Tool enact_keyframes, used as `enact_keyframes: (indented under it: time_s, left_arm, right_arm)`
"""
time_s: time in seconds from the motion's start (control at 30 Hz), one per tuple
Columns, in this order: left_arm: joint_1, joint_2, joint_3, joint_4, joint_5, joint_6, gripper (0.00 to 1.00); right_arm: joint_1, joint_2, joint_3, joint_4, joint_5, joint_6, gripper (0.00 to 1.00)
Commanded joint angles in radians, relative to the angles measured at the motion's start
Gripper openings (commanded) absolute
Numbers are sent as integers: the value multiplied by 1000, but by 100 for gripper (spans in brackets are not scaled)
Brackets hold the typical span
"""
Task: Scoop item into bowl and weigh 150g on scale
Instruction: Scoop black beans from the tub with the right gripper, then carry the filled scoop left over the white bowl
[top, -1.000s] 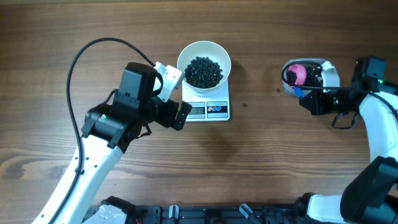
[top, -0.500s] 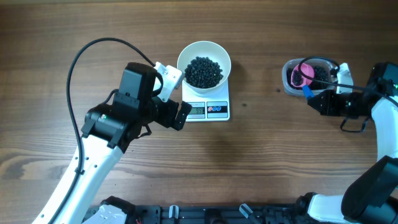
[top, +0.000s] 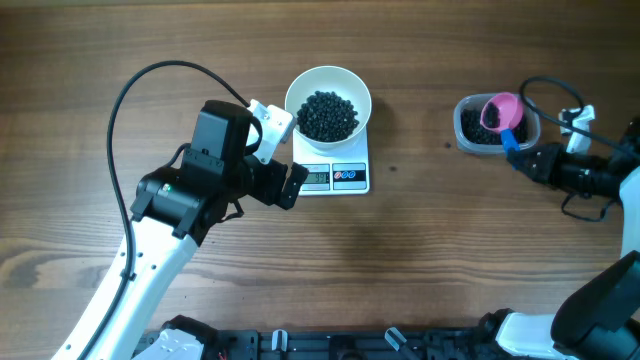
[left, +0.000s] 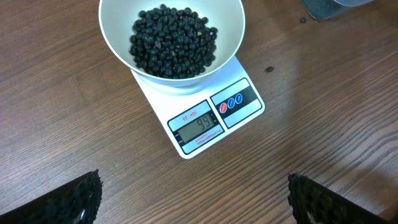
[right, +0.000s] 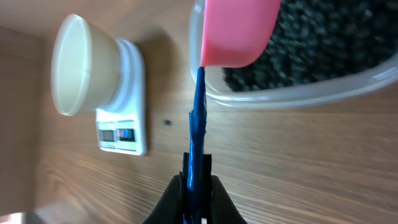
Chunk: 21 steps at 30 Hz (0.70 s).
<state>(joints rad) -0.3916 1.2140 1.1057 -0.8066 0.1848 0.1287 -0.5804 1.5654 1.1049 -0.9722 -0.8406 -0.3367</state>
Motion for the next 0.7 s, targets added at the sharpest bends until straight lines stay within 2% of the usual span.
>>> enact_keyframes:
  time_s: [0.0, 0.1, 0.23, 0.37, 0.53, 0.67]
  left_arm:
    - [-4, 4, 18, 3, 16, -6, 100]
    - [-4, 4, 18, 3, 16, -6, 100]
    - [-4, 4, 18, 3, 16, -6, 100]
    - [-4, 4, 18, 3, 16, -6, 100]
    - [-4, 4, 18, 3, 16, -6, 100]
    - [-4, 4, 18, 3, 16, -6, 100]
  right_arm:
    - [-3, 11, 13, 20, -329, 8, 4]
    - [24, 11, 13, 46, -500, 27, 4]
    - [108, 11, 13, 127, -500, 149, 4]
    - [240, 11, 13, 280, -484, 298, 4]
    - [446, 11, 13, 504, -243, 508, 4]
    - [608, 11, 13, 614, -61, 522, 4]
